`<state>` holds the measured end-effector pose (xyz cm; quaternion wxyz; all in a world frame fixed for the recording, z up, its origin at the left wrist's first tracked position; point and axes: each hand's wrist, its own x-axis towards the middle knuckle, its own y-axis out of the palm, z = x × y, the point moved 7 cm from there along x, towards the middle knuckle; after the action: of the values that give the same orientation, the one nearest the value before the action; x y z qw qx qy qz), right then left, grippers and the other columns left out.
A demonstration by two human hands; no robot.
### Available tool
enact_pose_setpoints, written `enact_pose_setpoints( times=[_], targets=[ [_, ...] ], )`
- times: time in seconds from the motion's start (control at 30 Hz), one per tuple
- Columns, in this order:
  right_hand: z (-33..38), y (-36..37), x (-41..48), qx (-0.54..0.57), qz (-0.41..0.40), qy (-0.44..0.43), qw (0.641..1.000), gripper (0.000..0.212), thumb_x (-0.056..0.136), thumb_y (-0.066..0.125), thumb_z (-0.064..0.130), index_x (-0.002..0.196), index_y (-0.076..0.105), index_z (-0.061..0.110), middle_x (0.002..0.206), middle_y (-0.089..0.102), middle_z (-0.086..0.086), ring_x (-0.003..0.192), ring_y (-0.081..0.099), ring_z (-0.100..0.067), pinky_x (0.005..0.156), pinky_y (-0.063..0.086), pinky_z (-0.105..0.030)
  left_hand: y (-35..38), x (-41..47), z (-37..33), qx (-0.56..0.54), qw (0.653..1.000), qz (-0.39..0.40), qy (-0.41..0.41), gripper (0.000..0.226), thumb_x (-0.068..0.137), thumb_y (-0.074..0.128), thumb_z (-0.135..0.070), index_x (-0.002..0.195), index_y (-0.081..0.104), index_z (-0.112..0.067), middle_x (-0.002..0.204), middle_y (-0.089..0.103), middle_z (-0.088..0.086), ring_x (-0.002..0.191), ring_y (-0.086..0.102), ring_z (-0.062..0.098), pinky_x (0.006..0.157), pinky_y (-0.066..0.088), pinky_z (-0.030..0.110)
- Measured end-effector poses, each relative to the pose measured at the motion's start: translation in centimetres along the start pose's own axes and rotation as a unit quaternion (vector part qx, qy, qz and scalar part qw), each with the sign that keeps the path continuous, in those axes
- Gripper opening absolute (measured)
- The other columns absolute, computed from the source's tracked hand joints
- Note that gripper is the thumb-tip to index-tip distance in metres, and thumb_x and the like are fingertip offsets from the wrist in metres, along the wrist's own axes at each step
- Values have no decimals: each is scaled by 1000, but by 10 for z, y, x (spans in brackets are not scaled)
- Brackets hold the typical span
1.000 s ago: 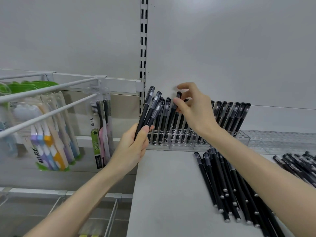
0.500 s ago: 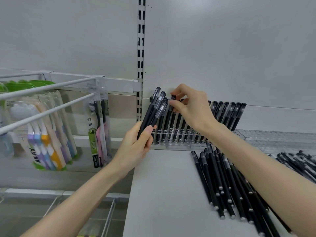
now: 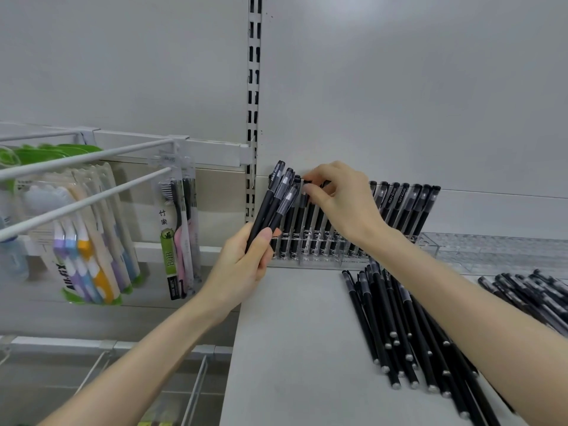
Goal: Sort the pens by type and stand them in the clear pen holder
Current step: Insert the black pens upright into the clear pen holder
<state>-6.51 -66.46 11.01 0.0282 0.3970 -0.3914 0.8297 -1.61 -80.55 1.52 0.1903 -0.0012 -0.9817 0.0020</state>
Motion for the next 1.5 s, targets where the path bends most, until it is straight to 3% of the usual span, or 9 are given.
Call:
enact_pose_setpoints(
  times=[0.23,0.4,0.5,0.6,0.73,0.93,1.1,1.33,1.5],
  targets=[
    [-5,2,-32,272,74,124,951,36,87,67,25,117,60,7,86,75,5,85,70,-5,84,54,-23,18,3,-3,-31,999,39,0,20,100,41,-26,96,52,-9,61,41,-1,44,26,9,40,17,22],
    [-9,-16,-34,345,-1,140,928,11,85,68,9,93,62,13,75,73,0,73,71,-12,74,57,-25,28,5,-7,31,998,26,43,22,99,41,-26,98,57,-10,66,59,-3,57,51,10,52,40,24],
    [-17,-40,-25,306,-84,122,940,21,86,68,9,103,59,16,78,72,-5,73,70,-18,74,57,-31,10,7,-5,115,990,-23,79,25,98,42,-37,93,60,-20,79,62,-5,75,55,5,71,43,20],
    [-19,-48,-17,221,-137,83,962,32,86,68,13,113,53,19,77,69,-8,74,68,-21,75,56,-31,-1,7,-5,207,971,-53,109,29,99,40,-33,93,58,-10,73,48,-5,72,46,4,66,35,15],
    [-16,-31,-11,160,-127,40,978,30,87,67,15,114,55,20,81,68,-4,74,64,-12,70,49,-16,-2,8,4,245,963,-36,107,47,98,36,-45,102,57,-3,95,62,12,92,53,20,81,42,33],
    [-16,-25,-5,141,-119,28,982,29,88,66,16,116,56,19,79,64,2,73,62,-6,68,46,-10,1,7,9,261,959,-21,109,63,90,29,-59,104,55,-4,104,63,15,97,55,22,85,43,36],
    [-18,-20,-4,115,-94,33,988,29,88,67,18,116,57,19,78,65,2,74,63,-7,71,49,-14,-2,8,11,259,961,-31,93,58,93,32,-56,104,55,-4,101,63,15,93,55,23,83,41,34],
    [-21,-3,-15,61,-47,27,997,28,94,58,17,122,58,15,83,66,0,75,67,-18,78,54,-40,0,7,8,244,966,-39,73,39,98,38,-38,102,60,-5,93,61,16,84,53,20,71,39,25],
    [-21,-6,-12,78,-32,50,995,28,94,58,11,121,58,12,81,68,-4,73,69,-15,80,54,-37,0,8,13,234,970,-34,56,39,98,36,-40,103,59,-8,104,63,15,98,56,22,84,42,27]
  ],
)
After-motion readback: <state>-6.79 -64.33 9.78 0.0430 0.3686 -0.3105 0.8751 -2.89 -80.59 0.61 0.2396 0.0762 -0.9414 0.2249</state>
